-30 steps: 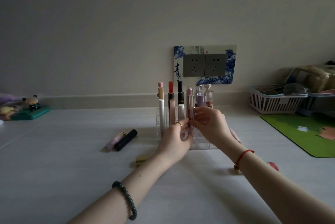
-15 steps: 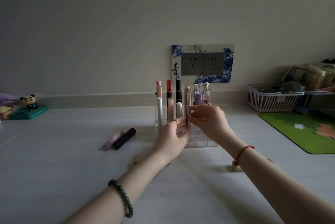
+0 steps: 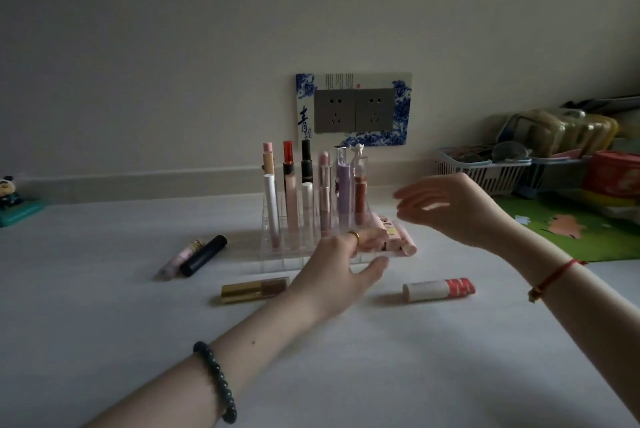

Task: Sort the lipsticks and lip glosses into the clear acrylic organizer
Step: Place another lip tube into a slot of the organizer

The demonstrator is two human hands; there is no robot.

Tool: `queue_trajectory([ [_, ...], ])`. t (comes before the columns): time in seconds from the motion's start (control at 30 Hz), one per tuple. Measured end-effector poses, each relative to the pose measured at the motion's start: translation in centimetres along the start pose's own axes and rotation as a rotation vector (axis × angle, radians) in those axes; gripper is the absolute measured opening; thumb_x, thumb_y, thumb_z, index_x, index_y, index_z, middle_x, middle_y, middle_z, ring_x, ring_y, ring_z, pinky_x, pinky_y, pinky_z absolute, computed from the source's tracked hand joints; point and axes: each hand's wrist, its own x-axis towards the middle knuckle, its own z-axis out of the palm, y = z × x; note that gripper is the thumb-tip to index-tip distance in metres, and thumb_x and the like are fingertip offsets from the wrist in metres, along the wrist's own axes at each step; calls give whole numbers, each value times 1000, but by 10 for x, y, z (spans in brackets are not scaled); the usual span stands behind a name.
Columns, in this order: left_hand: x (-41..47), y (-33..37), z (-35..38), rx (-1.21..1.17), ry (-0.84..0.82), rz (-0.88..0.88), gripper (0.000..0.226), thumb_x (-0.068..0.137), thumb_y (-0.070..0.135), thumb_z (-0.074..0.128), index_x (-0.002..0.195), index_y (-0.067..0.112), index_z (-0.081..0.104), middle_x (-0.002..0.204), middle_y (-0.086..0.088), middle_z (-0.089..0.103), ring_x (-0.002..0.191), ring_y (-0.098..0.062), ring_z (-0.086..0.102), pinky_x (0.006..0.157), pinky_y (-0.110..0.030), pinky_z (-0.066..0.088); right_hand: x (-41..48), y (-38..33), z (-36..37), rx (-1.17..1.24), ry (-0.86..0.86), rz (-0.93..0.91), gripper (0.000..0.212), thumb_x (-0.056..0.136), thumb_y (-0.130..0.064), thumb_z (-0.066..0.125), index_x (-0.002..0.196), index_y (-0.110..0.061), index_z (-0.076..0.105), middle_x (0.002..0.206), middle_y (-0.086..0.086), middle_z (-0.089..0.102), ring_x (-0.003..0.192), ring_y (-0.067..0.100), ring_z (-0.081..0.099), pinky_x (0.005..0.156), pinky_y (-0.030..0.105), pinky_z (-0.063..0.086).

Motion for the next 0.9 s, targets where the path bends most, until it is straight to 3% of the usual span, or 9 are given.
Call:
queue_trajectory([
  [0.1, 0, 5, 18, 97, -125, 4, 45, 82, 35, 61, 125, 35, 50, 117, 12, 59, 104, 6, 50, 84, 0, 30, -19, 15, -6, -80, -113, 44, 25, 68, -17, 71, 92, -24, 66, 81, -10, 67, 74, -4, 64, 68, 8, 50],
  [0.17, 1, 8, 25, 130, -163, 1, 48, 81, 38, 62, 126, 30, 49, 118, 11, 59, 102, 5, 47, 81, 1, 27, -30, 23, -7, -66, -140, 69, 25, 67, -19, 72, 88, -29, 64, 82, -10, 67, 75, -3, 63, 68, 10, 51],
  [0.33, 1, 7, 36, 208, -193, 21, 40, 75, 35, 66, 114, 27, 59, 111, 6, 65, 100, -3, 56, 82, -12, 39, -47, 36, -4, -46, -263, 107, 25, 69, -18, 72, 89, -32, 65, 83, -8, 68, 74, 1, 62, 66, 14, 52],
  [0.43, -1, 5, 38, 203, -181, 36, 31, 77, 31, 64, 108, 28, 63, 105, 4, 68, 94, -3, 57, 80, -14, 41, -50, 41, -2, -108, -348, 110, 24, 72, -16, 71, 92, -27, 67, 82, -7, 66, 70, 2, 59, 63, 11, 48],
  [0.6, -2, 4, 39, 145, -136, 62, 24, 79, 24, 64, 103, 22, 66, 101, 2, 69, 93, 0, 54, 74, -2, 36, -53, 39, -1, -165, -402, 91, 28, 69, -20, 74, 96, -23, 68, 85, -5, 66, 71, 3, 56, 60, 8, 44],
  [0.9, -6, 4, 32, 62, -53, 48, 25, 80, 20, 64, 105, 17, 67, 95, 2, 69, 93, 4, 55, 78, 2, 34, -55, 36, -1, -155, -386, 69, 30, 69, -21, 73, 98, -29, 66, 83, -17, 63, 73, 0, 58, 67, 15, 50],
])
